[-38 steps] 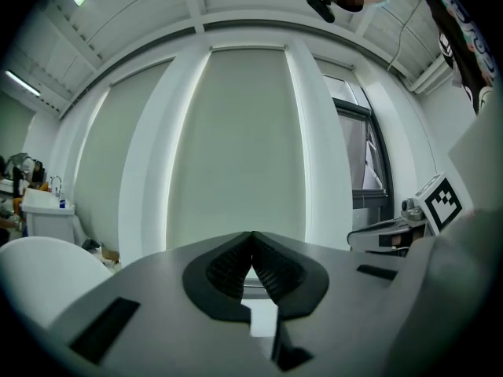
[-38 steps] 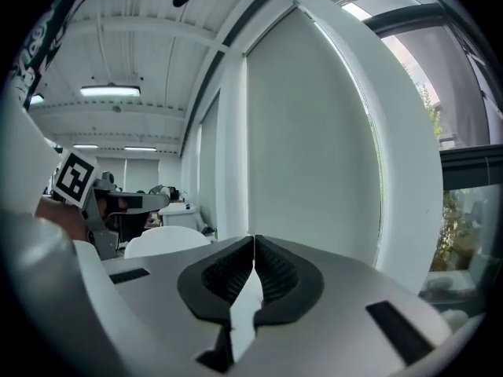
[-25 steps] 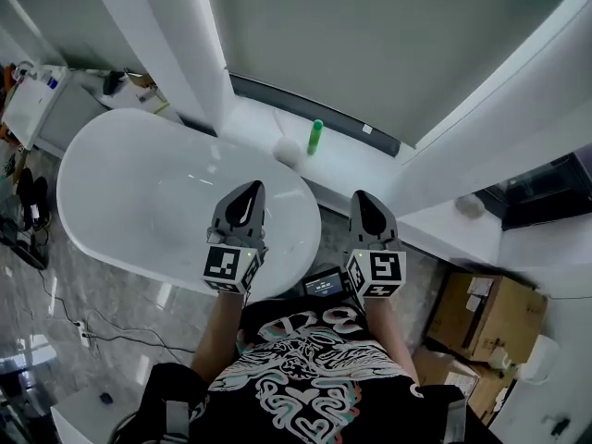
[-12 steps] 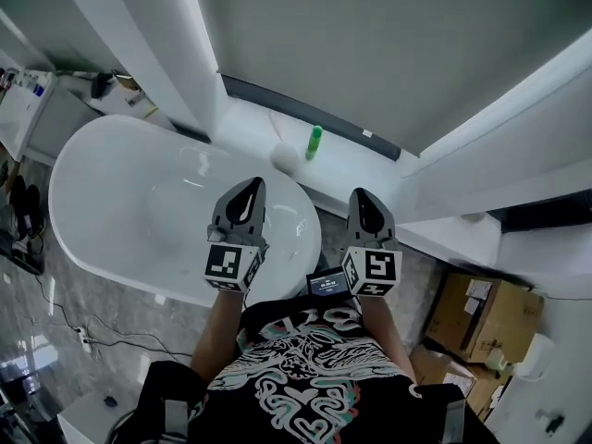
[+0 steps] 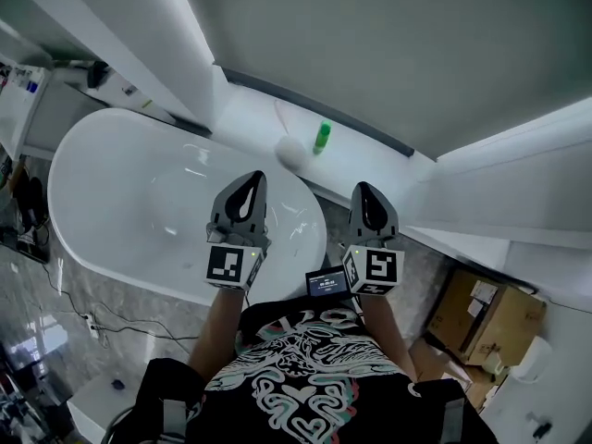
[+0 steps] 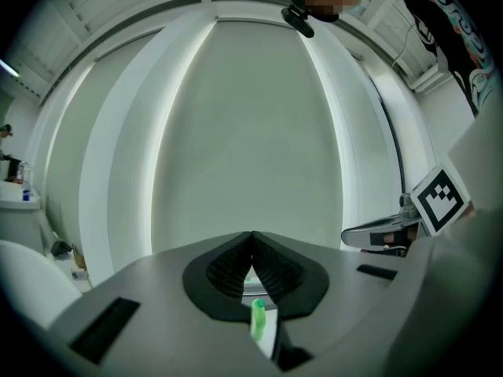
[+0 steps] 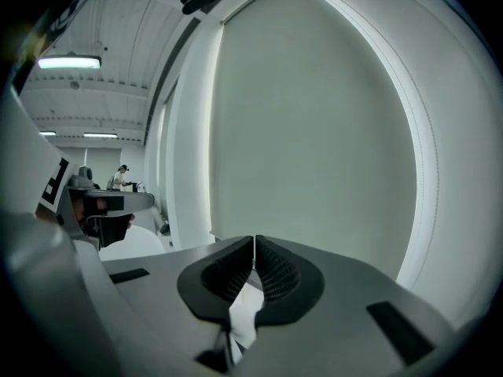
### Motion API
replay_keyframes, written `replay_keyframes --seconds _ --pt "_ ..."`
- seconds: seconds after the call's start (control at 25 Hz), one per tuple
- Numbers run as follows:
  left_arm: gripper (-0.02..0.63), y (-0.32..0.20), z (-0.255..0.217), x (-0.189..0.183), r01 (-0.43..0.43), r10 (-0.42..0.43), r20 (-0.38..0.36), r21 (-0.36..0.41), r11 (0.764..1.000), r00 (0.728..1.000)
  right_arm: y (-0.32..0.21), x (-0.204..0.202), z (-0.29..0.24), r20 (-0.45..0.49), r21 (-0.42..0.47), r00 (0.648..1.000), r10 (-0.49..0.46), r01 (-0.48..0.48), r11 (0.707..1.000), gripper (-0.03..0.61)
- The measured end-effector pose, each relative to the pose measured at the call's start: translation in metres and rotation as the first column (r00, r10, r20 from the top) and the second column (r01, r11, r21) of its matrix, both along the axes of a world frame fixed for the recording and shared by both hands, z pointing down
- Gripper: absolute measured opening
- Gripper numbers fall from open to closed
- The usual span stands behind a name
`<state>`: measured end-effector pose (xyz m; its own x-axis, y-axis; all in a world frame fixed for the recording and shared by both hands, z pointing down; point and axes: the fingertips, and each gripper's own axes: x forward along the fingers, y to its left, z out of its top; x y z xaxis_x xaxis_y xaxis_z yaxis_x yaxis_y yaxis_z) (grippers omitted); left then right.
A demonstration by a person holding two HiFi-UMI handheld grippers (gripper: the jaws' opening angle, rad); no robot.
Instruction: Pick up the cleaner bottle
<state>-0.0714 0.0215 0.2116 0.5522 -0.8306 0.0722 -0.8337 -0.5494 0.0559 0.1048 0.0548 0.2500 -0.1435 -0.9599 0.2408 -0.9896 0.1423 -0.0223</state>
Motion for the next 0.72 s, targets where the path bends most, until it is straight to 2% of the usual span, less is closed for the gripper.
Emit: replay_keyframes --seconds 0.08,0.2,0.32,0.52,0.64,0.72 --pt "0.017 -0.012 0.006 0.002 -0.006 0.006 0.011 -0.001 1.000 1.000 -0.010 0.001 0.004 0.003 -0.003 1.000 -0.001 0.001 1.000 0.029" --pt "0.017 -0.024 0.016 0.003 -0.031 0.032 0.075 -0.017 0.999 0.997 -0.019 0.000 0.009 0.003 -0.007 1.000 -0.006 0.006 1.000 0.029" --pt "0.017 -0.032 0.028 0.000 -0.025 0.028 0.093 -0.035 0.999 0.995 -0.027 -0.001 0.018 -0.006 -0.017 1.000 -0.014 0.014 1.000 0.029" --pt "0.017 -0.044 0.043 0.003 -0.003 0.005 0.045 -0.034 0.999 0.999 -0.041 -0.004 0.040 -0.002 -0.038 1.000 -0.023 0.023 0.999 0.029" --pt "0.017 -0.049 0.062 0.004 -0.004 0.008 0.065 -0.058 0.998 0.998 -0.051 -0.006 0.055 -0.004 -0.053 0.999 -0.034 0.034 0.998 0.029" --pt "0.017 -0.054 0.067 0.008 0.001 0.001 0.047 -0.055 0.999 0.999 -0.055 -0.006 0.065 -0.007 -0.067 0.999 -0.036 0.036 0.997 0.029"
